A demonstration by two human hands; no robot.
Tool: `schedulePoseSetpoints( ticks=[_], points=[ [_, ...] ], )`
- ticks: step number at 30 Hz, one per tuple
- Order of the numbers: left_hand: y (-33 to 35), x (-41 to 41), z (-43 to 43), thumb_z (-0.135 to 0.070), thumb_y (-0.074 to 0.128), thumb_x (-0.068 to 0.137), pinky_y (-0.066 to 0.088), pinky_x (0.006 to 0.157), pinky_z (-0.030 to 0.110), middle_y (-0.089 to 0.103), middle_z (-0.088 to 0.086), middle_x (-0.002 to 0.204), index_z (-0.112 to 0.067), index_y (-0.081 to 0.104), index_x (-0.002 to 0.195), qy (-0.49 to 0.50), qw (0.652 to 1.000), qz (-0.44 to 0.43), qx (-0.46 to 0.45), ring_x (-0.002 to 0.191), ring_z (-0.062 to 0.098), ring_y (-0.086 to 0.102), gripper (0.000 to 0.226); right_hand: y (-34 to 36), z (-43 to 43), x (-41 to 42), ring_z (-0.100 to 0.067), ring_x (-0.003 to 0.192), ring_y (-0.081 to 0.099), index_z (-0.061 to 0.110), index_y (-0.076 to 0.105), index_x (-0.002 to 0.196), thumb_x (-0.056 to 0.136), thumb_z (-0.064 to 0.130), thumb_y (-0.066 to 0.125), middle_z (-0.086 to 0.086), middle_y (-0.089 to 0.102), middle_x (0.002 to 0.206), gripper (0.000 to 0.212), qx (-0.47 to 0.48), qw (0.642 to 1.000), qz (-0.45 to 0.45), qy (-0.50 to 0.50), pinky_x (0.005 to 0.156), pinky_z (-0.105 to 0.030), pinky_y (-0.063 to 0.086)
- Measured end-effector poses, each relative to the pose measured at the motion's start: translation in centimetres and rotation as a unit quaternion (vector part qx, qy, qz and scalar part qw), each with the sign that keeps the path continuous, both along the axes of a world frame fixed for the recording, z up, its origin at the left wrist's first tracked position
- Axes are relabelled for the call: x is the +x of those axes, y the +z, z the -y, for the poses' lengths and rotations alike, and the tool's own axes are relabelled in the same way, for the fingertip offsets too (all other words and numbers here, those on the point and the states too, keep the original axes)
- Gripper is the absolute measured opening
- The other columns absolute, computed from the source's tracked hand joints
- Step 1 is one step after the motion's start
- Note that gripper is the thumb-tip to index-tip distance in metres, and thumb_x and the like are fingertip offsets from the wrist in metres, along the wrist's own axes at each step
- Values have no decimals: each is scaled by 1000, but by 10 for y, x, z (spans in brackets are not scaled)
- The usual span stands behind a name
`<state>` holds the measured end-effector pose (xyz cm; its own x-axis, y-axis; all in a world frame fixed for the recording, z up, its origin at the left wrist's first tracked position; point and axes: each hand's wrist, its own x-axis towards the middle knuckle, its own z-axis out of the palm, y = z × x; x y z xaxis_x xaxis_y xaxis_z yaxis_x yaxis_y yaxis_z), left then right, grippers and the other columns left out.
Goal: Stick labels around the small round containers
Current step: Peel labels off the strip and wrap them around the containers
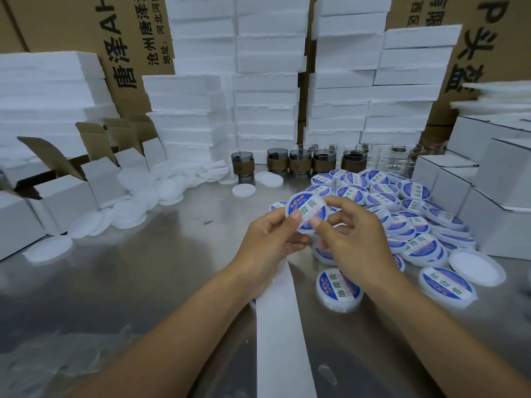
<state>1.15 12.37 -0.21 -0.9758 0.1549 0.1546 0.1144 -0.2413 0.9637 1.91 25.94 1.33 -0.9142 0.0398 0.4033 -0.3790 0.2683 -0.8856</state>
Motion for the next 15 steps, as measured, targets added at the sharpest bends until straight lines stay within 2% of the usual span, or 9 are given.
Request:
schedulePoseSetpoints(
  ticks=[2, 4, 6, 8, 10, 11, 13, 15],
  points=[
    [0, 0, -1, -24, 52, 95, 52, 66, 20, 69, -3, 83, -20, 66, 109, 33, 999, 5, -3, 73, 12, 65, 20, 3, -7, -4, -3, 52, 60, 42, 55, 103, 86, 20, 64, 1, 61, 76, 29, -28, 999, -7, -23, 53, -19, 50],
    [2, 1, 0, -20, 49, 96, 51, 58, 19, 62, -3, 72, -21, 68, 98, 71, 997, 22, 18, 61, 9, 61, 19, 5, -17, -9, -7, 59, 63, 38, 55, 117, 88, 21, 61, 2, 60, 76, 33, -25, 997, -6, -69, 54, -15, 48],
    [4, 1, 1, -19, 45, 98, 47, 52, 19, 56, -1, 64, -16, 67, 89, 90, 994, 31, 51, 53, 9, 55, 24, 3, -29, -14, -14, 66, 62, 27, 53, 128, 89, 21, 60, 0, 59, 73, 40, 14, 993, 0, -121, 58, -14, 44],
    [6, 1, 2, -20, 42, 99, 42, 47, 19, 51, -1, 54, -12, 62, 82, 111, 989, 39, 88, 46, 9, 48, 28, 0, -37, -16, -9, 63, 56, 18, 52, 131, 88, 21, 62, -1, 57, 68, 44, 64, 983, -1, -172, 58, -9, 37],
    [7, -1, 3, -17, 41, 98, 33, 41, 18, 44, -3, 47, -11, 56, 75, 145, 980, 48, 125, 41, 9, 39, 28, -1, -41, -14, -13, 70, 56, 16, 52, 130, 86, 24, 65, -2, 58, 77, 47, 137, 966, -5, -219, 63, -18, 39],
    [8, -3, 5, -14, 40, 97, 29, 39, 18, 40, -3, 44, -11, 53, 73, 165, 975, 51, 141, 38, 9, 34, 27, -1, -41, -12, -19, 79, 58, 17, 51, 129, 85, 28, 65, -3, 59, 91, 47, 200, 948, -5, -247, 66, -26, 40],
    [9, -5, 10, -9, 39, 92, 21, 36, 17, 33, -5, 41, -12, 47, 70, 201, 963, 60, 171, 34, 8, 26, 24, 1, -39, -7, -25, 90, 58, 20, 51, 123, 86, 34, 63, -5, 52, 117, 41, 301, 909, -16, -287, 67, -30, 36],
    [8, -7, 14, -10, 39, 91, 17, 34, 16, 29, -6, 39, -13, 44, 68, 218, 951, 81, 205, 32, 7, 22, 24, 4, -30, 1, -21, 85, 56, 22, 54, 114, 88, 33, 60, 1, 51, 113, 29, 311, 911, -72, -263, 67, -30, 34]
  ],
)
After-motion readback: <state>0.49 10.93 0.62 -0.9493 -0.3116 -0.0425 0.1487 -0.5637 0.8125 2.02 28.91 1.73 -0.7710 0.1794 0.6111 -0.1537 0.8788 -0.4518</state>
